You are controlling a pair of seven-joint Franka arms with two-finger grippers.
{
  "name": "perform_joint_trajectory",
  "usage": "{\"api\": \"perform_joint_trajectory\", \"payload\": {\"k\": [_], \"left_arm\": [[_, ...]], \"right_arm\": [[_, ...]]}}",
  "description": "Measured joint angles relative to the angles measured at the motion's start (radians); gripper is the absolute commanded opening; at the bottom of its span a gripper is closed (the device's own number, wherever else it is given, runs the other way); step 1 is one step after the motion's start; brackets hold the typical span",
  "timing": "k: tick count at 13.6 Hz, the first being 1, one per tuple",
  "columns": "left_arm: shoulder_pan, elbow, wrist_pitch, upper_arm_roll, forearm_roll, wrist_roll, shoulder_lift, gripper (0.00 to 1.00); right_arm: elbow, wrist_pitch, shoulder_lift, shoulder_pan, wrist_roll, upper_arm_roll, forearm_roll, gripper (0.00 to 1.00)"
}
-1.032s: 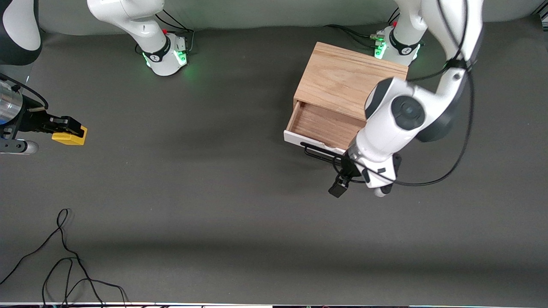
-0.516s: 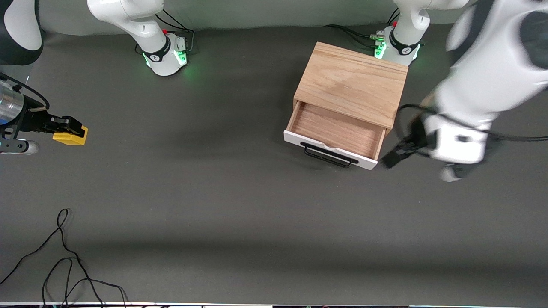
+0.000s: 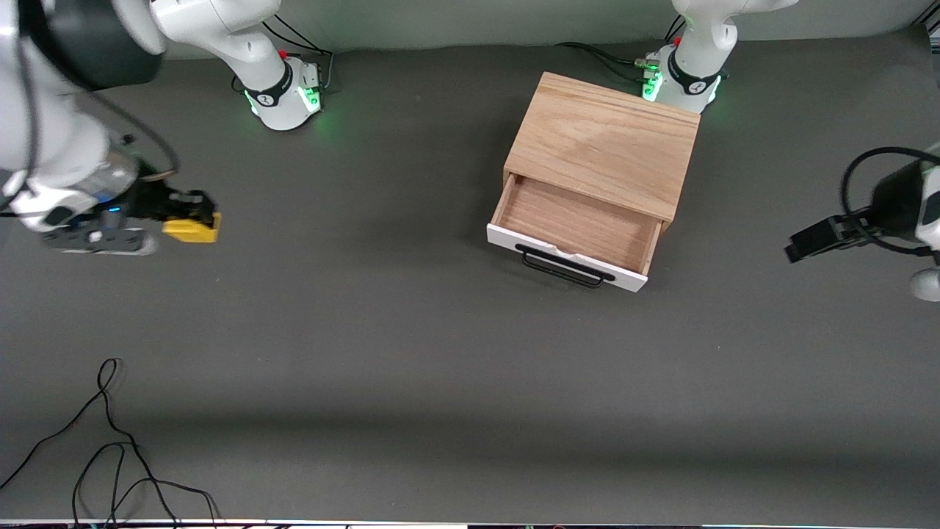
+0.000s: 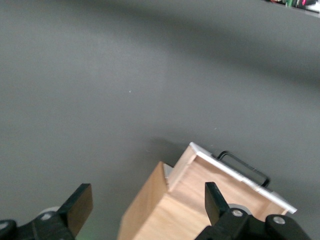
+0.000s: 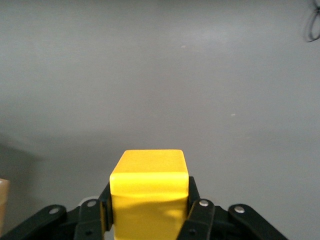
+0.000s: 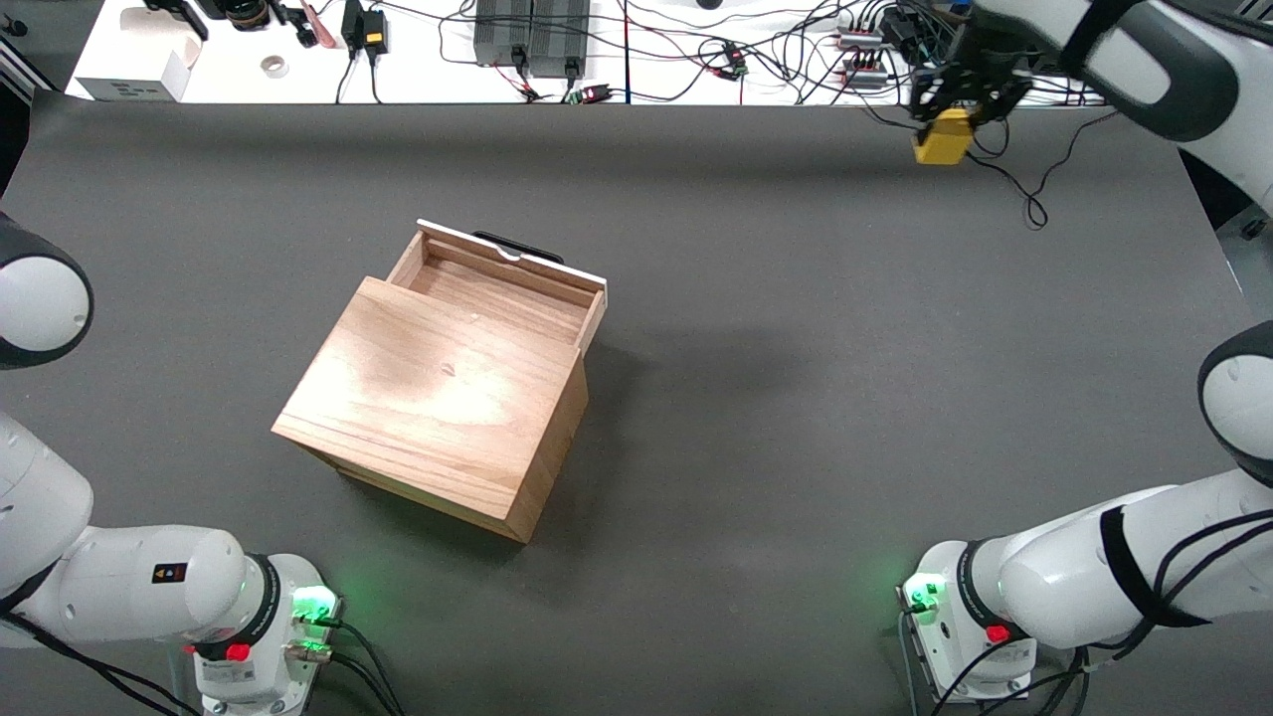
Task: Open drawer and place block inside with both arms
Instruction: 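Carry the cube over the drawer with the right gripper while the left gripper withdraws, then lower the cube into the drawer and open the right gripper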
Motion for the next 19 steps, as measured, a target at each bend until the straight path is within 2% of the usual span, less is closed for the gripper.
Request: {"api": "perform_joint_trajectory", "payload": {"k": [2,4,8,12,17,19], "left_arm": [[0.030,-0.002,-0.031,0.000,0.010,0.132,-0.006,1.00],[0.034,-0.027,-0.058,-0.003,0.022,0.185,-0.014,1.00],[0.029,-0.106,-0.106,-0.018,0.024,0.192,-0.067,1.00],[0.027,-0.135,-0.110,-0.020,0.024,0.201,-0.089,1.00],[0.015,-0.165,-0.109,-0.020,0.024,0.211,-0.100,1.00],[-0.009,-0.216,-0.079,-0.008,0.024,0.211,-0.142,1.00]], "right_arm": [[0.004,0.022,0.004,0.094,0.123,0.002,0.008,0.29],[0.031,0.040,0.031,0.192,0.244,0.004,0.010,0.29],[0.202,0.056,0.203,0.359,0.487,0.007,0.037,0.29],[0.383,0.114,0.408,0.459,0.702,0.009,0.061,0.29],[0.436,0.246,0.540,0.575,0.882,0.011,0.064,0.29],[0.458,0.253,0.580,0.608,0.919,0.012,0.064,0.29]]}}
